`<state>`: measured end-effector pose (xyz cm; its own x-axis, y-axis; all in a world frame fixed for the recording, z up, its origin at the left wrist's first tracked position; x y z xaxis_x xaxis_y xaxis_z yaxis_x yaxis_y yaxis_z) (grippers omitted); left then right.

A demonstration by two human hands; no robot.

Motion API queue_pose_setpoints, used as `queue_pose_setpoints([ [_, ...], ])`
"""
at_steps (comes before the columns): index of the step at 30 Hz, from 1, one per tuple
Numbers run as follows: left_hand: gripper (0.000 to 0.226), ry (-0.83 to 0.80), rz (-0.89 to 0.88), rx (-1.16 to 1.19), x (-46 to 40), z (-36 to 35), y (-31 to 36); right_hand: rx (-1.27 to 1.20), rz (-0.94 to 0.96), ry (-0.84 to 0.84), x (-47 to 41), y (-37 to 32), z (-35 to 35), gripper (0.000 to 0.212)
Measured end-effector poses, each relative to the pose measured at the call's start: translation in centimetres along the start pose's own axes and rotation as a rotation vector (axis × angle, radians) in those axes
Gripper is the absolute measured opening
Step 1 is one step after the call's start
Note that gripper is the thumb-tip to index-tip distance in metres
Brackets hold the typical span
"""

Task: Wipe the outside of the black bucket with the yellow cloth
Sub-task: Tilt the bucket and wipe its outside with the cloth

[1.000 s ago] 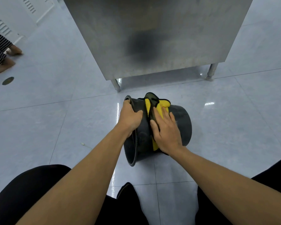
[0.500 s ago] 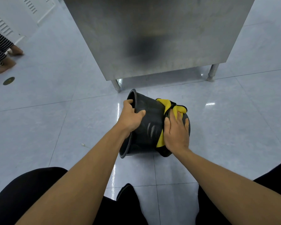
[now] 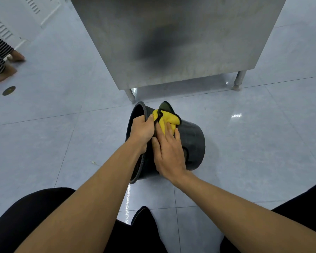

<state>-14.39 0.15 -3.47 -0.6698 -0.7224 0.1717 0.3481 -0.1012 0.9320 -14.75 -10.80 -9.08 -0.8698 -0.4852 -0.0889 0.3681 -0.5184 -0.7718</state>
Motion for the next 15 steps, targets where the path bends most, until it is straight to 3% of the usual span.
queue_pose_setpoints([
  [4, 0.028, 0.008, 0.037, -0.002, -0.2, 0.2, -0.2, 0.156, -0.013, -0.012, -0.4, 2.5, 0.4, 0.055],
  [11, 0.044, 0.008, 0.094, -0.001, -0.2, -0.2, -0.1, 0.131, -0.561, 0.040, -1.6, 10.2, 2.4, 0.052],
  [15, 0.046, -0.004, 0.080, -0.006, -0.1, -0.7, -0.1, 0.103, -0.541, 0.091, -1.2, 8.5, 1.8, 0.051],
])
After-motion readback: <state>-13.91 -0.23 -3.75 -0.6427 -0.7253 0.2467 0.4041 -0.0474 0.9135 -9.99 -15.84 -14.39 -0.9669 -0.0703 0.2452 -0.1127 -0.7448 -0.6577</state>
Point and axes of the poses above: each hand's wrist, its own x-axis away from the middle knuckle, its own z-axis out of the back of the hand, y = z × x, the point moved 2 cm from there along -x, towards the middle knuckle, and after that the axes turned 13 degrees about -z, right-handed, at the moved point
